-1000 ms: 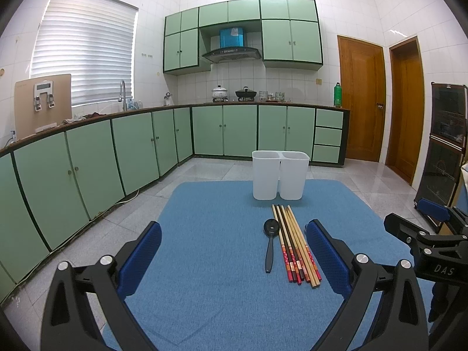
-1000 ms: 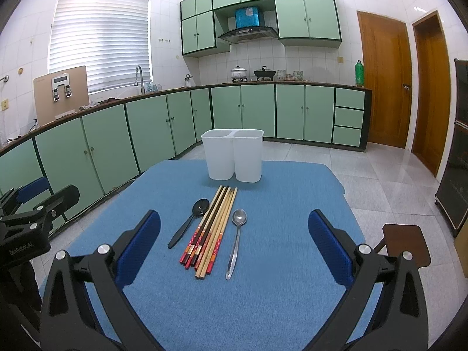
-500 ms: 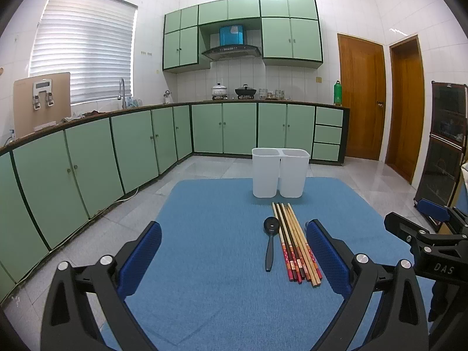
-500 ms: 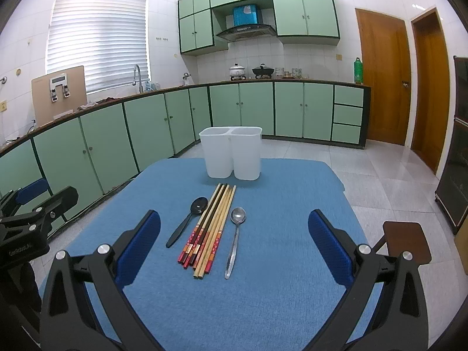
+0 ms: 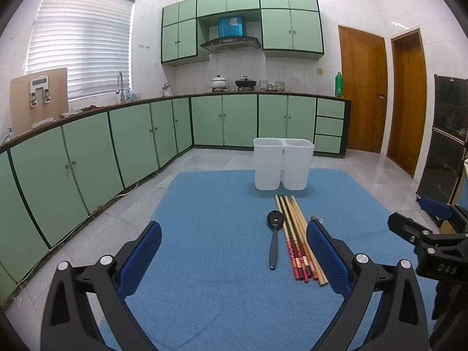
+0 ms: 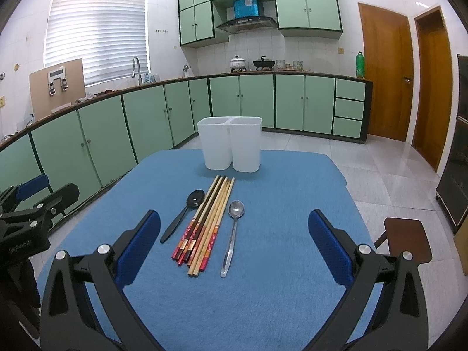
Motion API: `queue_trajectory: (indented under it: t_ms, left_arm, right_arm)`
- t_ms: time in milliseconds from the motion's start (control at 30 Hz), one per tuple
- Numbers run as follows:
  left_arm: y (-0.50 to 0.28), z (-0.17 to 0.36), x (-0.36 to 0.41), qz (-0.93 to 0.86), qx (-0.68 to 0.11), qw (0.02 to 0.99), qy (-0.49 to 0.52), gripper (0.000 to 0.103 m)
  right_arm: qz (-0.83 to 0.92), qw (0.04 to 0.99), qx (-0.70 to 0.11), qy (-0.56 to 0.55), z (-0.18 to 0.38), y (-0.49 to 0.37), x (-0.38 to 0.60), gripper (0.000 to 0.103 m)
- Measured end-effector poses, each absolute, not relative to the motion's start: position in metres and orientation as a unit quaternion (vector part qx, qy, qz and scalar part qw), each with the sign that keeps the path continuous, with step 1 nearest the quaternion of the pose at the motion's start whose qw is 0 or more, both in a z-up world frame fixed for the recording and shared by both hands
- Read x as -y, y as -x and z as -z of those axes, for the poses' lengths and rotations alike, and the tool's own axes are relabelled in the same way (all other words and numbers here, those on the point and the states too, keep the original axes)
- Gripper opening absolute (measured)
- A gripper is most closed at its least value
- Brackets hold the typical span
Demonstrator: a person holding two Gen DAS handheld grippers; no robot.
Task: Organize utensils
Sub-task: 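Close the right tool on the silver spoon while the left tool approaches the black spoon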
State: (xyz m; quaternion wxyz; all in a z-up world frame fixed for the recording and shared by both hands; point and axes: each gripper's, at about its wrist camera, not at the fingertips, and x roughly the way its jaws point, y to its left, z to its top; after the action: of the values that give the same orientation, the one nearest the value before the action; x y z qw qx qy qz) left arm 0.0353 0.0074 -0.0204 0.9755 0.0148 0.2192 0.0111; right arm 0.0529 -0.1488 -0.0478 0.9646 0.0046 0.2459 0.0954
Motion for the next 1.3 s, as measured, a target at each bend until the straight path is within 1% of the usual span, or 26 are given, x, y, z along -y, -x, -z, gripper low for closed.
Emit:
queue_trajectory:
  t_ms: [233,367,433,500,633,700,733,867,900,967,1067,1100,1300]
  left_arm:
    - [-0.078,0.038,-0.019,-0.022,-0.259,0.965,-0.018,0.097]
    - [-0.106,0.053,-0.024,-0.017,-0.294,0.956,-0.019,0.097]
    - [-0.118,0.059,-0.024,-0.020,-0.306,0.952,-0.024,0.097]
    - [-0.130,0.067,-0.024,-0.020,-0.316,0.948,-0.028,0.097]
    - [-0.149,0.079,-0.022,-0.016,-0.330,0.944,-0.028,0.097]
    - [-0.158,0.085,-0.020,-0.012,-0.337,0.941,-0.029,0.097]
    - [-0.162,0.086,-0.019,-0.009,-0.341,0.939,-0.030,0.097]
    - [-0.176,0.095,-0.012,0.006,-0.357,0.934,-0.034,0.095]
    - [-0.178,0.096,-0.011,0.009,-0.360,0.932,-0.035,0.095]
    - [-0.182,0.099,-0.008,0.016,-0.365,0.930,-0.037,0.095]
    - [-0.188,0.103,-0.004,0.029,-0.373,0.927,-0.034,0.094]
    - [-0.190,0.104,-0.003,0.033,-0.374,0.926,-0.035,0.094]
    - [-0.196,0.109,0.009,0.060,-0.385,0.920,-0.045,0.094]
  right_arm:
    - [-0.093,0.956,-0.277,0.015,0.061,-0.093,0.148,0.098]
    - [-0.097,0.945,-0.312,0.021,0.076,-0.128,0.146,0.097]
    - [-0.103,0.938,-0.330,0.024,0.085,-0.145,0.143,0.093]
    - [-0.109,0.931,-0.349,0.023,0.094,-0.159,0.139,0.081]
    - [-0.123,0.913,-0.388,0.014,0.111,-0.187,0.133,0.071]
    - [-0.130,0.905,-0.405,0.017,0.120,-0.198,0.129,0.063]
    - [-0.134,0.902,-0.411,0.016,0.122,-0.200,0.128,0.061]
    - [-0.139,0.887,-0.440,0.006,0.136,-0.217,0.127,0.050]
    - [-0.139,0.885,-0.444,0.004,0.138,-0.219,0.127,0.044]
    - [-0.142,0.882,-0.450,-0.002,0.141,-0.223,0.127,0.039]
    - [-0.142,0.883,-0.448,0.003,0.141,-0.224,0.125,0.032]
    - [-0.143,0.883,-0.447,0.005,0.141,-0.223,0.124,0.026]
    - [-0.152,0.883,-0.443,0.013,0.138,-0.224,0.124,0.023]
